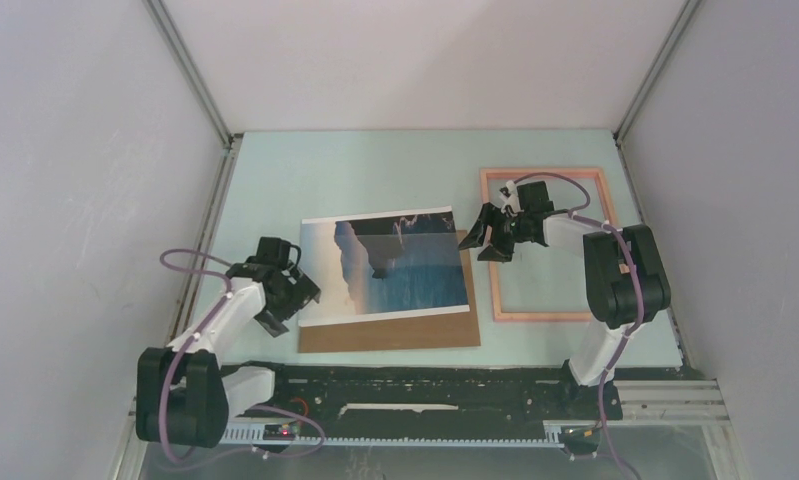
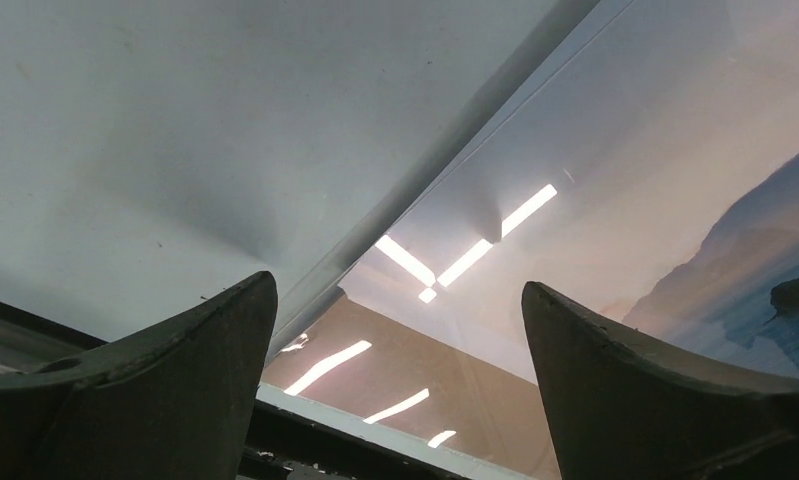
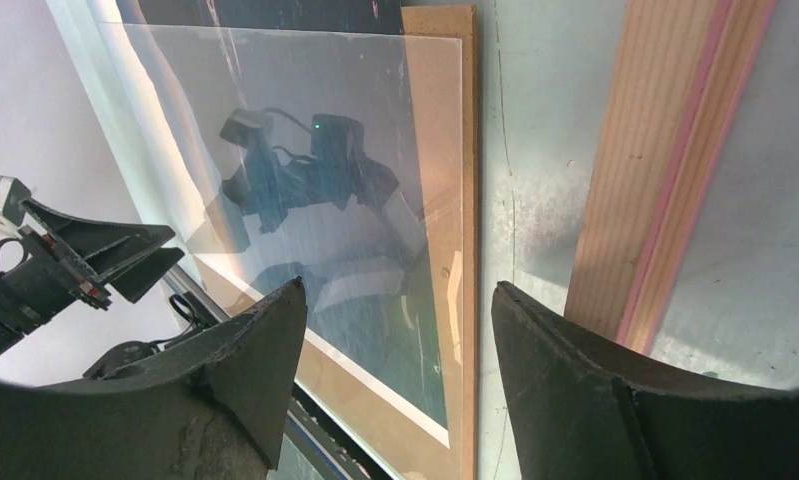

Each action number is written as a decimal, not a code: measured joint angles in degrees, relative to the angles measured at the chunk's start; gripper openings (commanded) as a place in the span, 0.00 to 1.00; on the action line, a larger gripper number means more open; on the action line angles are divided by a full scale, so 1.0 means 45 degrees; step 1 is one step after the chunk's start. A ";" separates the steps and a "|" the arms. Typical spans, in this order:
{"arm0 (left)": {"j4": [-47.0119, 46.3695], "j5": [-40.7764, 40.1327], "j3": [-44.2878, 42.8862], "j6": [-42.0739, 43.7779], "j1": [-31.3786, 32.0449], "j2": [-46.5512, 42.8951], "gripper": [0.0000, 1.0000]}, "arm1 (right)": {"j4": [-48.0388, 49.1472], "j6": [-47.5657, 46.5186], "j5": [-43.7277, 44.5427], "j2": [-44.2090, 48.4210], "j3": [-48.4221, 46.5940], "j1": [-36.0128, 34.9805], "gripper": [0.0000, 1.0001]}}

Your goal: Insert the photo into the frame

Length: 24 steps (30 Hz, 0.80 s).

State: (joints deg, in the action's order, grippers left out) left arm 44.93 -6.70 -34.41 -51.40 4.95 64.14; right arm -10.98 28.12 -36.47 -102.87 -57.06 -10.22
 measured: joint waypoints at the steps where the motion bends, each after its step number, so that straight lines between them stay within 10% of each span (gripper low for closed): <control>1: -0.0121 0.0155 0.0049 -0.0005 0.0019 0.0136 1.00 | 0.0000 0.0000 0.0000 0.0000 0.0000 0.0000 0.76; 12: -0.0121 0.0937 0.0243 -0.1166 0.2064 -0.1982 1.00 | 0.0083 0.0010 -0.0228 0.0000 0.0019 0.0005 0.76; 24: -0.0418 0.0364 0.0806 -0.0418 -0.0738 -0.0986 1.00 | 0.0359 0.0053 -0.0311 0.0340 0.0437 0.0257 0.77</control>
State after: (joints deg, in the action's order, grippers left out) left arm 43.05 -5.06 -30.79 -53.28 1.63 59.70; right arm -9.37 28.36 -37.87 -101.34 -55.09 -9.06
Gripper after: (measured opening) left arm 0.996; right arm 0.770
